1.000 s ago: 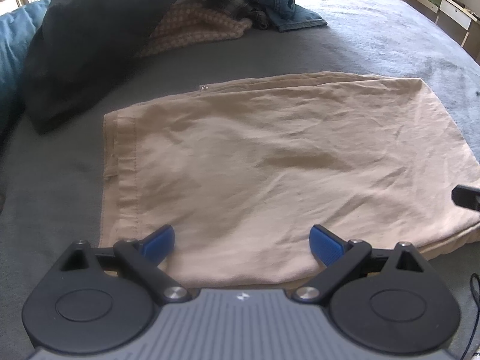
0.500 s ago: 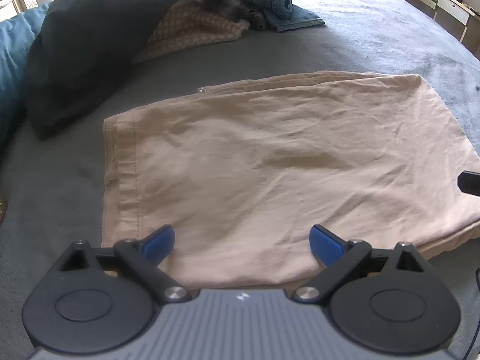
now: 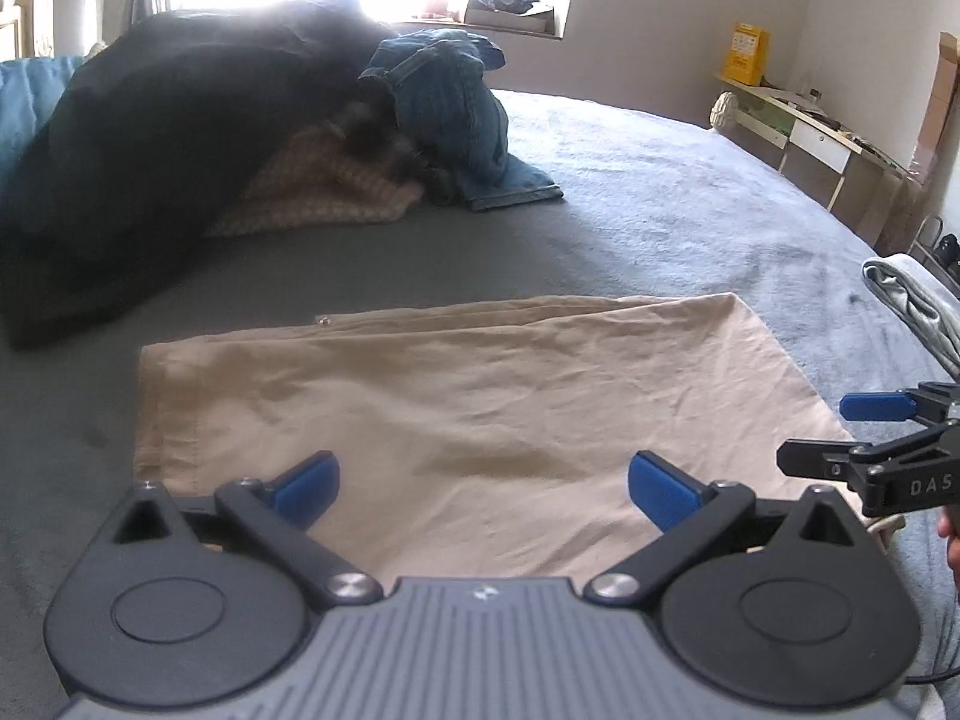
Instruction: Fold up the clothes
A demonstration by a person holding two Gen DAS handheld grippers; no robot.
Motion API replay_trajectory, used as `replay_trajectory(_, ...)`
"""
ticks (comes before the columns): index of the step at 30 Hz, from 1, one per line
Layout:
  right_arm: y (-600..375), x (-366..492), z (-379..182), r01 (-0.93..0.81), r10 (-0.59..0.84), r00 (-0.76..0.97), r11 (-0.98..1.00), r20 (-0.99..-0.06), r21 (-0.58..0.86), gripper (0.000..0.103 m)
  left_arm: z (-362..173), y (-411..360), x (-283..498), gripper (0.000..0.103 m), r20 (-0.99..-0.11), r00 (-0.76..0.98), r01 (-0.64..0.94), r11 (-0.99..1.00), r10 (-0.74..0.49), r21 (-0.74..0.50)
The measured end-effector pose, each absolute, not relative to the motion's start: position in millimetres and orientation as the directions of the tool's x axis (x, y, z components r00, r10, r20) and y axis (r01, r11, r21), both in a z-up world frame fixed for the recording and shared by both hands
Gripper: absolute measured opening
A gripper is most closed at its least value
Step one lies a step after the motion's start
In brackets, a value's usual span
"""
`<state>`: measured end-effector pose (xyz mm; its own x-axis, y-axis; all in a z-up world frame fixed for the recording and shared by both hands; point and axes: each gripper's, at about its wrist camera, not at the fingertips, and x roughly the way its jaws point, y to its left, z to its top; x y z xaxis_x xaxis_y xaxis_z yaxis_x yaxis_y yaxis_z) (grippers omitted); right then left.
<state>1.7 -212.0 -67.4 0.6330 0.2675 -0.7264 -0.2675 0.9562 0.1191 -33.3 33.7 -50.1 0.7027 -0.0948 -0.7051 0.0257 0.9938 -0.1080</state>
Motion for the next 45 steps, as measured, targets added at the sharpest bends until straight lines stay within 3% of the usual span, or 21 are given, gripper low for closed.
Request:
replay_trajectory(10,-204.9,11.2,-77.6,-0.298,0.269,0.629,0.95,-0.729,0.094,0.102,-61.1,46.9,-20.9,0.103,-0.696,0.709,0.004,0.988,-0.113,-0.157)
replay_trajectory(19,-226.4,29.3,-72.8,-0.251,0.242,0.674,0.964,-0.698,0.091,0.102,-63.8,45.2,-11.0,0.099,-0.655,0.748,0.048,0.993,-0.108,-0.109)
replay_trajectory(22,-258.9,44.8,-76.2,-0.145,0.245,0.668,0.969,-0.703,0.2,0.102,-66.8,45.7,-3.7,0.093,-0.652,0.749,0.055,0.991,-0.12,-0.12)
replay_trajectory(28,-314.5,73.5,-110.8,0.038,0.437,0.526,0.845,-0.729,0.534,0.102,-72.7,44.8,7.3,0.083,-0.644,0.749,0.091,0.987,-0.155,-0.133)
replay_trajectory(31,-313.3,74.5,-118.1,0.012,0.466,0.495,0.84,-0.733,0.542,0.102,-73.3,39.4,12.0,0.081,-0.632,0.75,0.184,0.979,-0.196,-0.085)
replay_trajectory(35,-307.0,79.4,-115.3,-0.047,0.479,0.468,0.853,-0.743,0.52,0.102,-83.6,33.9,22.6,0.079,-0.692,0.692,0.263,0.964,-0.205,-0.022)
replay_trajectory(37,-305.5,81.4,-112.6,-0.055,0.472,0.484,0.857,-0.737,0.512,0.102,-90.2,34.5,24.4,0.079,-0.723,0.662,0.245,0.969,-0.199,-0.042)
replay_trajectory(40,-307.2,86.4,-113.1,-0.052,0.453,0.52,0.863,-0.724,0.503,0.101,-92.9,28.9,16.4,0.081,-0.722,0.675,0.246,0.969,-0.155,0.022)
replay_trajectory(45,-310.0,98.8,-118.3,-0.055,0.45,0.533,0.863,-0.716,0.501,0.1,-88.4,32.8,4.7,0.093,-0.725,0.688,0.15,0.985,-0.04,0.089)
